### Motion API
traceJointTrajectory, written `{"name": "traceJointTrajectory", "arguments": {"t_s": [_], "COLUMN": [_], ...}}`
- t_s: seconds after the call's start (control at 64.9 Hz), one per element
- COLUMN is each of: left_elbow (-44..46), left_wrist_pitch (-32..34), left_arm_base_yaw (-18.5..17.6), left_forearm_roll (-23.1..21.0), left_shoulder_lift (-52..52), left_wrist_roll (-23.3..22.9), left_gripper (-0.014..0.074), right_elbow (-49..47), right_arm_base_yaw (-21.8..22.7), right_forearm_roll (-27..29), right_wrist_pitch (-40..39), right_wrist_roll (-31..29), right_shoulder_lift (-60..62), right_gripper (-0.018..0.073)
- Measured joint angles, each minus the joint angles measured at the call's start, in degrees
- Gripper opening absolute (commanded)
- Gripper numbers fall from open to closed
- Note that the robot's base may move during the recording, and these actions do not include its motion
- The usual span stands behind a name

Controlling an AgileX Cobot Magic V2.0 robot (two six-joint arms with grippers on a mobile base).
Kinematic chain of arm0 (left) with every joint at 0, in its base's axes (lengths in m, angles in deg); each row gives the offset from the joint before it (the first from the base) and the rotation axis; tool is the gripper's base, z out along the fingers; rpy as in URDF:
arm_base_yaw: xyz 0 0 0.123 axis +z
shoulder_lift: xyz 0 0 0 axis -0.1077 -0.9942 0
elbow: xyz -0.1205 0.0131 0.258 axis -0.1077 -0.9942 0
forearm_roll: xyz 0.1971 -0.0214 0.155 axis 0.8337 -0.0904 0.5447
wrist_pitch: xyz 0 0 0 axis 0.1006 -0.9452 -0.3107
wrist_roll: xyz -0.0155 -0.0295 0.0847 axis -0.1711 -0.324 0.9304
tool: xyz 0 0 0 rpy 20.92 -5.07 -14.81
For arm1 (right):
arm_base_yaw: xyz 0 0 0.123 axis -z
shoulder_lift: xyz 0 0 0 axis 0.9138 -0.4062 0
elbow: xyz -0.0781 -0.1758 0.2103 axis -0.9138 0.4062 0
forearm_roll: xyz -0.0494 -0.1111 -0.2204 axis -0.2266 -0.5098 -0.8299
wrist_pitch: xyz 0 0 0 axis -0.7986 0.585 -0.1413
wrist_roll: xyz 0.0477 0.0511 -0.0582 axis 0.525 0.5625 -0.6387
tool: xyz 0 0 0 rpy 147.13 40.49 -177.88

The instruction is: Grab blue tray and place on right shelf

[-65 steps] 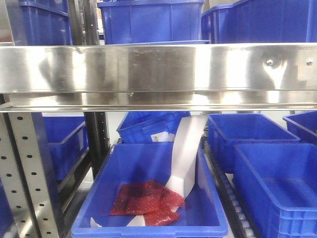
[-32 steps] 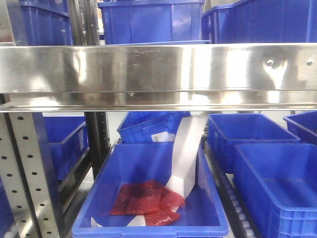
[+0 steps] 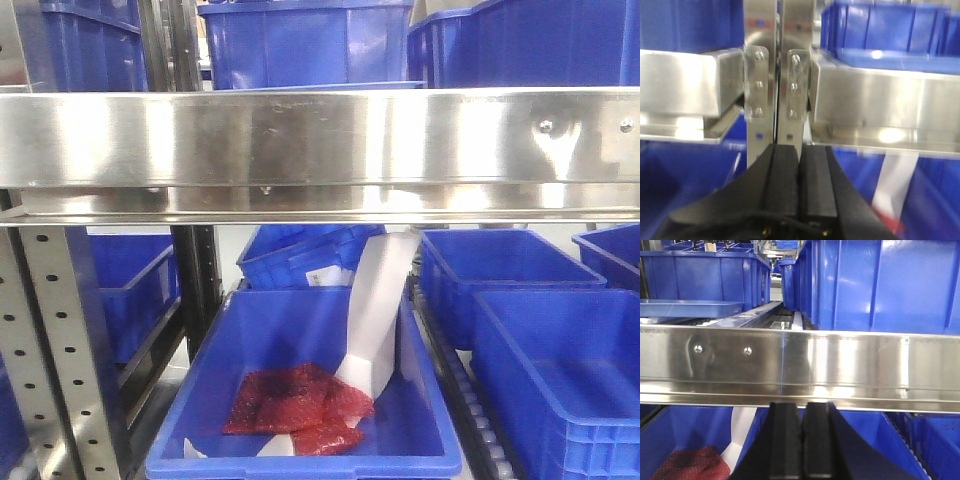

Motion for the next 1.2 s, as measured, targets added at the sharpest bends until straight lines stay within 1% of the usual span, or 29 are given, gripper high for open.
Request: {"name": "traceJointTrajectory", "arguments": {"t_s": [0.093,0.185,1.203], "left_elbow": [0.0,0.0,0.0], "left_wrist_pitch": [-0.38,-0.68,0.24], "left_arm_base_yaw": [0.0,0.0,0.0], "left_forearm_roll": [2.18,2.88,3.28], "left_shoulder_lift": [0.79,0.91,1.04], "left_wrist_roll": [-2.54,-3.21,-3.63], "left_gripper": [-0.0048,-0.0048,-0.0048], "right_elbow": [0.0,0.0,0.0], "right_arm_base_yaw": [0.0,0.0,0.0], "right_forearm_roll": [0.0,0.0,0.0], "right_wrist_pitch": [0.0,0.09,0.09], "right_wrist_roll": [0.0,0.0,0.0], "right_shoulder_lift": [0.0,0.0,0.0], "right_gripper": [0.0056,0.0056,0.0056]}}
